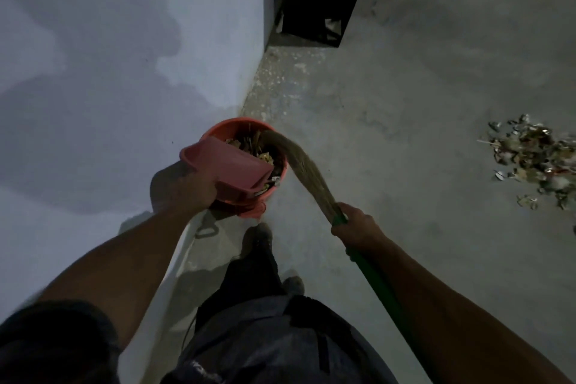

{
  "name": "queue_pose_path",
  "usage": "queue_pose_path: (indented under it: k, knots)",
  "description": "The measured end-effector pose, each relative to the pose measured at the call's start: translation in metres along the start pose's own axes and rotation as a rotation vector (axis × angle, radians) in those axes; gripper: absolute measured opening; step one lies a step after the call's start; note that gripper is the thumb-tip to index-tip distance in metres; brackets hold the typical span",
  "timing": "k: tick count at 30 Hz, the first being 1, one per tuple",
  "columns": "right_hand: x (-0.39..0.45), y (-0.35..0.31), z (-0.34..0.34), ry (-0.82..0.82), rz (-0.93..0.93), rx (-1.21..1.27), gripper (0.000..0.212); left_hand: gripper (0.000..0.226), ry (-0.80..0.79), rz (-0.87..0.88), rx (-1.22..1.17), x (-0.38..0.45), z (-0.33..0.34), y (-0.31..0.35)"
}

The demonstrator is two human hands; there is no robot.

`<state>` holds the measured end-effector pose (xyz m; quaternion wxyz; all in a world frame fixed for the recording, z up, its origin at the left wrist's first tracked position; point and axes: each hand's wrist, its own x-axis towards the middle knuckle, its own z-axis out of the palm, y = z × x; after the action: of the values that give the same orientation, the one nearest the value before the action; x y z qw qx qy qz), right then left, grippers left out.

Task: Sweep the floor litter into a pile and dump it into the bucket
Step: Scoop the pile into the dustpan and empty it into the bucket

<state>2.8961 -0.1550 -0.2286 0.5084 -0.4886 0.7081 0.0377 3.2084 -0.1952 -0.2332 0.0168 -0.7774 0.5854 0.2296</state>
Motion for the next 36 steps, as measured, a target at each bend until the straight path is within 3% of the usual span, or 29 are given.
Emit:
queue_pose_path:
  k: [2, 8, 12, 18, 21, 26, 30, 36]
  knots:
    - [-0.007, 0.007, 0.000, -0.005, 0.032, 0.111, 0.060, 0.031, -0.019, -0.052, 0.030, -0.005, 0.002, 0.002]
    - [-0.021, 0.019, 0.001, 0.078, 0.032, 0.339, 0.058, 0.034, -0.065, 0.049, 0.020, -0.006, -0.004, 0.009]
    - [-0.026, 0.015, -0.005, 0.160, 0.046, 0.461, 0.055, 0.056, -0.160, 0.207, -0.032, 0.021, 0.002, 0.017]
    - [-0.046, 0.027, -0.015, 0.311, 0.080, 0.599, 0.051, 0.037, -0.106, 0.377, -0.188, 0.037, 0.000, 0.055]
    - [-0.064, 0.045, -0.018, 0.411, 0.066, 0.655, 0.057, 0.042, -0.107, 0.455, -0.175, 0.043, 0.006, 0.075]
    - [-0.089, 0.080, -0.027, 0.605, 0.092, 0.758, 0.048, 0.016, -0.123, 0.616, -0.165, 0.027, -0.001, 0.143]
    - [-0.095, 0.118, -0.048, 0.723, 0.117, 0.835, 0.033, 0.025, -0.148, 0.646, -0.137, 0.028, 0.016, 0.207]
    - [-0.082, 0.198, -0.110, 0.801, 0.148, 0.936, 0.029, 0.024, -0.157, 0.697, -0.168, 0.024, 0.048, 0.325]
